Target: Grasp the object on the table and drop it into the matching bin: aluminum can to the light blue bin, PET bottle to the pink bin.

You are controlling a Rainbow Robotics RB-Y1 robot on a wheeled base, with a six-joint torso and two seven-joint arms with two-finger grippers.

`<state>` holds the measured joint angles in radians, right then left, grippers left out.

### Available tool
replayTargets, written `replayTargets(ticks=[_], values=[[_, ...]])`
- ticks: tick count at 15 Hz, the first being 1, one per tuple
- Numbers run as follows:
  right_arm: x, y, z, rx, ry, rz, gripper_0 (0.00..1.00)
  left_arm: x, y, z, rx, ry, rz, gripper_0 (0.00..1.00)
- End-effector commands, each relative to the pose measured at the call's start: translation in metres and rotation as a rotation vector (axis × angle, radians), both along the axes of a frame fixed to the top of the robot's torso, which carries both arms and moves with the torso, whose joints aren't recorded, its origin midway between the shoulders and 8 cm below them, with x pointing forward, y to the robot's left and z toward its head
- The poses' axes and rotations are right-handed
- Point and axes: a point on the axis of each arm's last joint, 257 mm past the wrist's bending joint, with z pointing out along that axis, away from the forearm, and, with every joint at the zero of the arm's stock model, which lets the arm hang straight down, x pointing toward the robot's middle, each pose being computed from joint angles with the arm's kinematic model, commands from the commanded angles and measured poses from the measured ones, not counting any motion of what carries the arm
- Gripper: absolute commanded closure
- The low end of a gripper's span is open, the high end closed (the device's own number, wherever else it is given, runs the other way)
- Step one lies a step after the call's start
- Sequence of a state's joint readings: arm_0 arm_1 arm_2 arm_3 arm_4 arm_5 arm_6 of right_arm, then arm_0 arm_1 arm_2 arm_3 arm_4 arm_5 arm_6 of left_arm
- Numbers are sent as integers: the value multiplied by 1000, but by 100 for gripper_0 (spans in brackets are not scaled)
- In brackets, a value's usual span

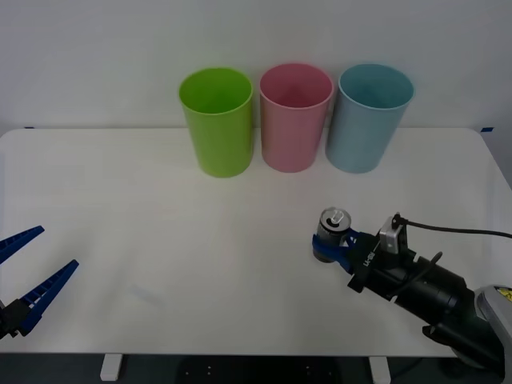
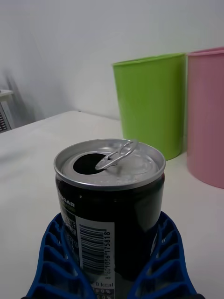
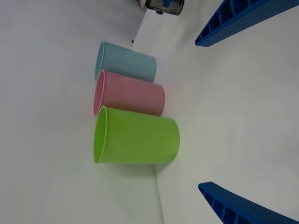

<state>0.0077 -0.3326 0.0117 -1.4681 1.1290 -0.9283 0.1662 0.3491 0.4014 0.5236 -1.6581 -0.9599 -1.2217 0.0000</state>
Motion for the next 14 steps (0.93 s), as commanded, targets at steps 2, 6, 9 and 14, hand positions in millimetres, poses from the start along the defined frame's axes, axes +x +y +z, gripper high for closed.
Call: replayTargets(ticks=[2, 6, 9, 14], values=[[12, -24, 40, 79, 10, -44, 100, 0, 0, 0, 0, 0, 0, 0], [21, -48, 85, 156, 0, -90, 100, 0, 0, 0, 0, 0, 0, 0], [27, -65, 116, 192, 5, -126, 100, 0, 0, 0, 0, 0, 0, 0], [51, -88, 172, 215, -72, -222, 100, 0, 0, 0, 0, 0, 0, 0]])
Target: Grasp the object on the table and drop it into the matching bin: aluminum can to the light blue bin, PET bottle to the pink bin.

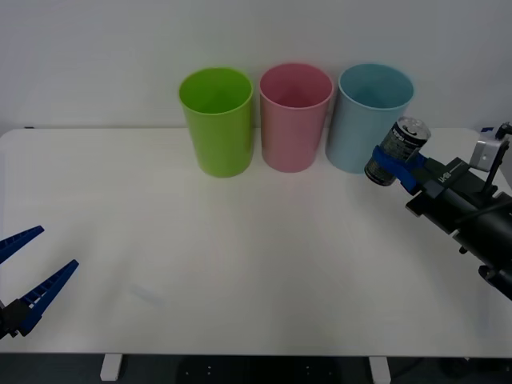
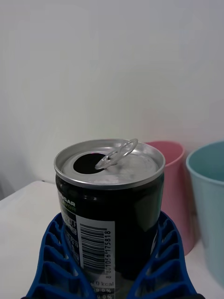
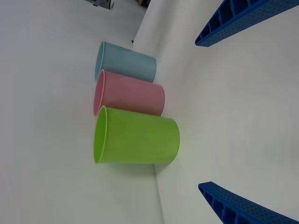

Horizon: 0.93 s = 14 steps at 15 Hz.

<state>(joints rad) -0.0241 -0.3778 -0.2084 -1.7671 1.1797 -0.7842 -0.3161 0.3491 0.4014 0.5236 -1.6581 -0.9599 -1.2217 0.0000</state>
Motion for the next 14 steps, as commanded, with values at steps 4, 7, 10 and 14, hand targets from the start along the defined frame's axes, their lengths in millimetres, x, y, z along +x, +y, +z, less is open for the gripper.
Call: replayTargets(ticks=[4, 7, 10, 14], values=[[34, -22, 51, -89, -119, -121, 100, 0, 0, 0, 0, 0, 0, 0], [53, -28, 67, -119, -148, -142, 100, 0, 0, 0, 0, 0, 0, 0], [79, -32, 72, -134, -141, -150, 100, 0, 0, 0, 0, 0, 0, 0], [116, -36, 79, -158, -127, -176, 100, 0, 0, 0, 0, 0, 0, 0]])
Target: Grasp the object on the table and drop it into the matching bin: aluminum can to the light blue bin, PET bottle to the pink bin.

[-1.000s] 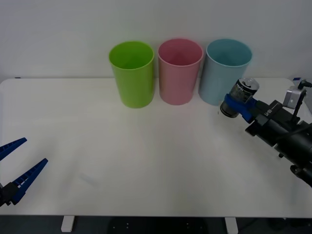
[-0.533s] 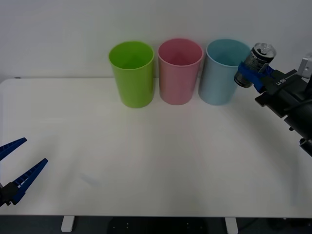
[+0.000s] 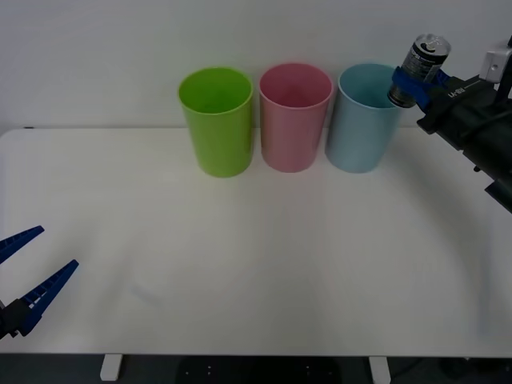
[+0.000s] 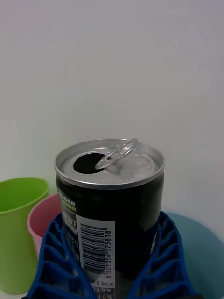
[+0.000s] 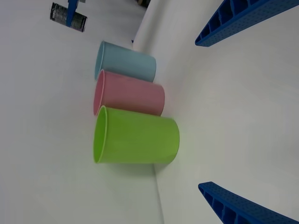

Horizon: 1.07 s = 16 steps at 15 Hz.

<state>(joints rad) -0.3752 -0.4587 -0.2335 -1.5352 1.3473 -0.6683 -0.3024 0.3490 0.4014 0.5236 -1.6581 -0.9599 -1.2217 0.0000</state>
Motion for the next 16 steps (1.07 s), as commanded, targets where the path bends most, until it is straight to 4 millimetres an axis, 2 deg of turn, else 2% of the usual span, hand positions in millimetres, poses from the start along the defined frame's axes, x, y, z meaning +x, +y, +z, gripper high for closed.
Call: replayTargets(ticks=[1, 3, 12, 16], values=[[22, -1, 2, -12, 14, -15, 100, 0, 0, 0, 0, 0, 0, 0], [40, -3, 6, -26, 23, -32, 100, 0, 0, 0, 0, 0, 0, 0], [112, -3, -6, -42, 124, -108, 100, 0, 0, 0, 0, 0, 0, 0], [129, -8, -7, -41, 128, -170, 96, 0, 0, 0, 0, 0, 0, 0]])
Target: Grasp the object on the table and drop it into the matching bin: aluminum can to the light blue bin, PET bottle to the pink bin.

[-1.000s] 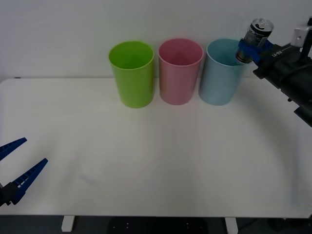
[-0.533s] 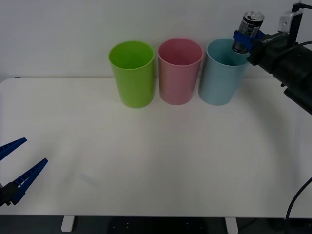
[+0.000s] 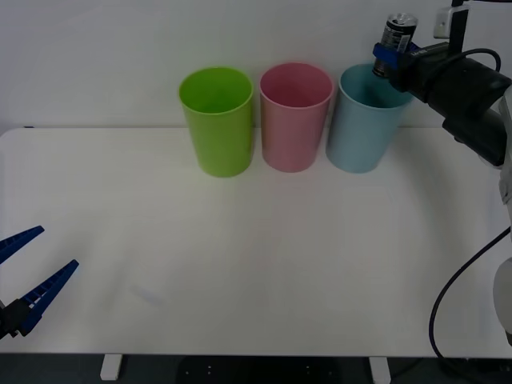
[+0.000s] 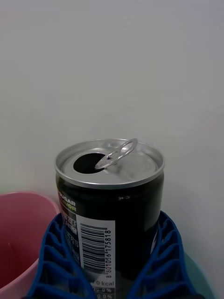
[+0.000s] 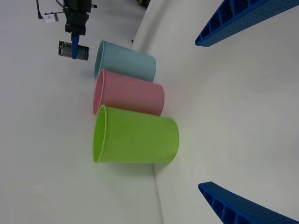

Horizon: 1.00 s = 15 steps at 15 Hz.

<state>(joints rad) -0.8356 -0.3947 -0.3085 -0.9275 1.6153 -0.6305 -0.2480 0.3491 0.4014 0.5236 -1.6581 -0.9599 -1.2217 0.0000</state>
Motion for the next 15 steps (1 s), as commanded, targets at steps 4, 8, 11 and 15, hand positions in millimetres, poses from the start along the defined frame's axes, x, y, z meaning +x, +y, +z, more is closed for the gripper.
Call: replayTargets(ticks=[4, 8, 11, 15], values=[[4, 0, -2, -27, -13, -24, 46, 0, 0, 0, 0, 0, 0, 0], [1, 1, 1, -53, -32, -5, 0, 0, 0, 0, 0, 0, 0, 0], [-2, 5, 1, -54, -38, 13, 0, 0, 0, 0, 0, 0, 0, 0], [-15, 9, 3, -61, -68, 46, 0, 0, 0, 0, 0, 0, 0, 0]])
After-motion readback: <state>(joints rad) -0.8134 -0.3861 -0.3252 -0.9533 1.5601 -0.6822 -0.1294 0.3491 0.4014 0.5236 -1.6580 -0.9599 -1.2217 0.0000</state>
